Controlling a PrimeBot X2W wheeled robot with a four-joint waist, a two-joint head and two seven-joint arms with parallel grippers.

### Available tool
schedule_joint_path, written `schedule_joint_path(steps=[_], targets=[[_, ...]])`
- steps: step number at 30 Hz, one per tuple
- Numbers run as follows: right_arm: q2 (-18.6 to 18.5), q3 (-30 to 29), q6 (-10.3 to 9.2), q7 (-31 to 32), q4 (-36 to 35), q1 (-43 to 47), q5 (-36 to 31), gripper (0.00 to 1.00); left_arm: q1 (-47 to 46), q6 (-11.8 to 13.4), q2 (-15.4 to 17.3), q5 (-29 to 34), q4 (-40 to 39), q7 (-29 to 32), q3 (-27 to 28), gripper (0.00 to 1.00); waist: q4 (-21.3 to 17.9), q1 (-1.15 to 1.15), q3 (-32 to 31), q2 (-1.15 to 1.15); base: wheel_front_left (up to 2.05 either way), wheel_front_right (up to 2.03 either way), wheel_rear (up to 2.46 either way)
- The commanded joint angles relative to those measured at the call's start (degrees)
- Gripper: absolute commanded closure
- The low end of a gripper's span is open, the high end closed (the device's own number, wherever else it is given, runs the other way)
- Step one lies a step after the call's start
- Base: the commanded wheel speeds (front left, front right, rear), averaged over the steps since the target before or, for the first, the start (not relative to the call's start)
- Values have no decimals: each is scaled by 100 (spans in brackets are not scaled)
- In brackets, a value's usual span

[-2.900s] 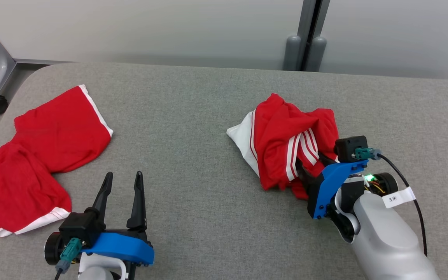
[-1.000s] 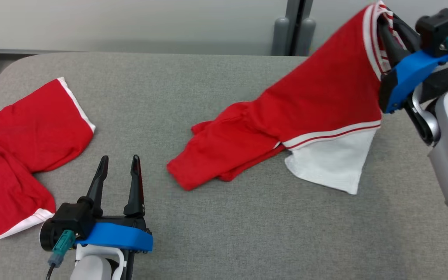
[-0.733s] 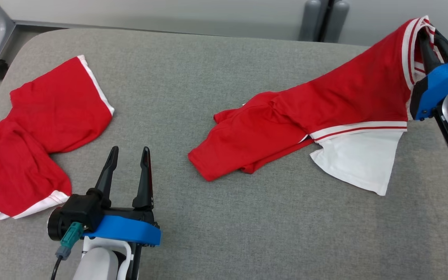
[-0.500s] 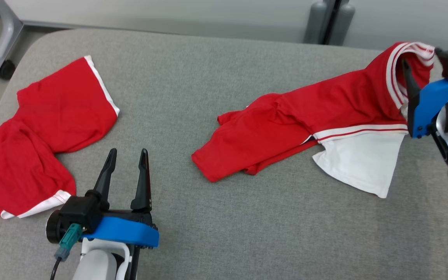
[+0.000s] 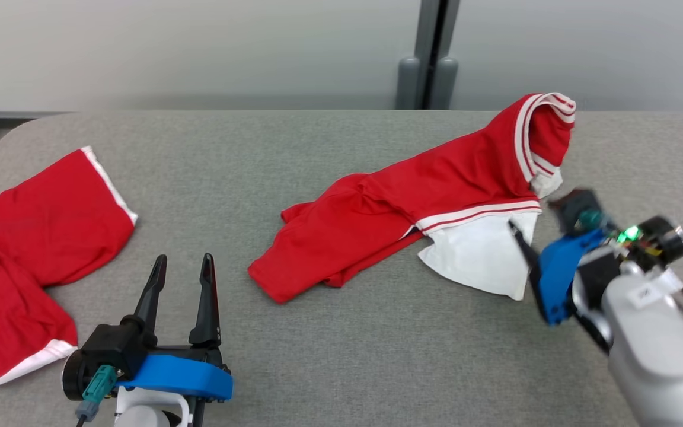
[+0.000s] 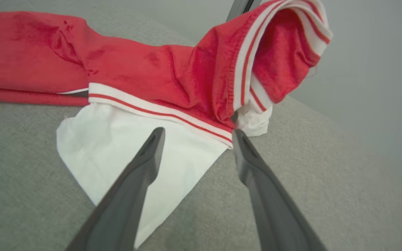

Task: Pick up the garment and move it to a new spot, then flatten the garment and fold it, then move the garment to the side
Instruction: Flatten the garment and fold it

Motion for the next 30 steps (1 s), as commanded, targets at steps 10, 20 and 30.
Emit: schedule_joint_path(steps=[10, 20, 30], targets=[[-206, 880, 1, 505, -1331, 993, 365, 0, -206, -15, -6, 11, -56, -18, -64, 0, 16, 1, 277, 0, 0, 0, 0], [-127, 863, -5, 499, -476, 727, 248, 0, -366, -36, 34, 34, -40, -18, -112, 0, 261, 1, 528, 0, 0, 0, 0], [170, 64, -4, 320, 16, 737, 11, 100, -270, -41, 37, 35, 3, -18, -40, 0, 158, 1, 446, 0, 0, 0, 0]])
